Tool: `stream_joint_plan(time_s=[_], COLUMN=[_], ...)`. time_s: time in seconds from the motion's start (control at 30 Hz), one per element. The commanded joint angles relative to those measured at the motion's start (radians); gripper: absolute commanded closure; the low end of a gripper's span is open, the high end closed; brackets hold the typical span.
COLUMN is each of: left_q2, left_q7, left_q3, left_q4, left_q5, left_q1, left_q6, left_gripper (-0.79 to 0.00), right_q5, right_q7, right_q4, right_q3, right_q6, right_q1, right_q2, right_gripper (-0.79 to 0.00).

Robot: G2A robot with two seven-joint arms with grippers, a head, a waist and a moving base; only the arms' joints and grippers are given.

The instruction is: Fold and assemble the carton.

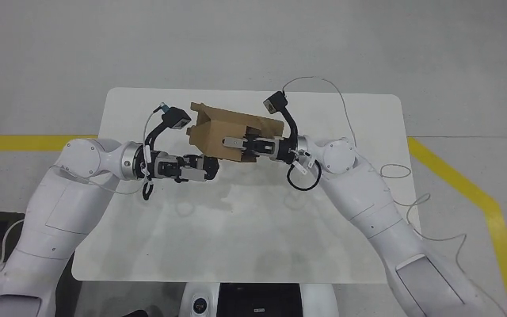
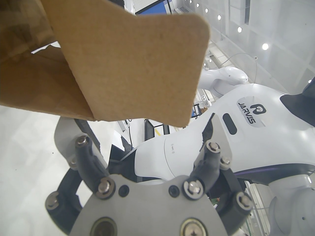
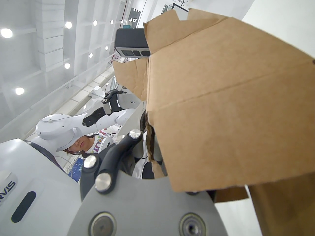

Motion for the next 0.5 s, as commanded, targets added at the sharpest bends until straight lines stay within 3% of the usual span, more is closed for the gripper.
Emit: stream_joint_plan(time_s=[0.0, 0.2, 0.47], left_q2=[-0.001, -0.002, 0.000], left_q7=[-0.001, 0.000, 0.014], left_q3=[-0.001, -0.005, -0.034], left_q4=[-0.001, 0.002, 0.048], left_q5=[0.000, 0.001, 0.022], left_q1=[0.001, 0.003, -0.006], left_q6=[0.001, 0.000, -0.015], left_gripper=[-0.785, -0.785, -0.785], right_q5=[-0.002, -0.001, -0.012], right_q7=[0.001, 0.006, 0.057], right_q4=[0.002, 0.016, -0.031], right_q3=[0.000, 0.009, 0.103], right_q6=[0.000, 0.000, 0.052], right_q1=[0.002, -0.001, -0.052], right_q2=[-0.001, -0.002, 0.035], right_gripper=[0.000, 0.000, 0.000])
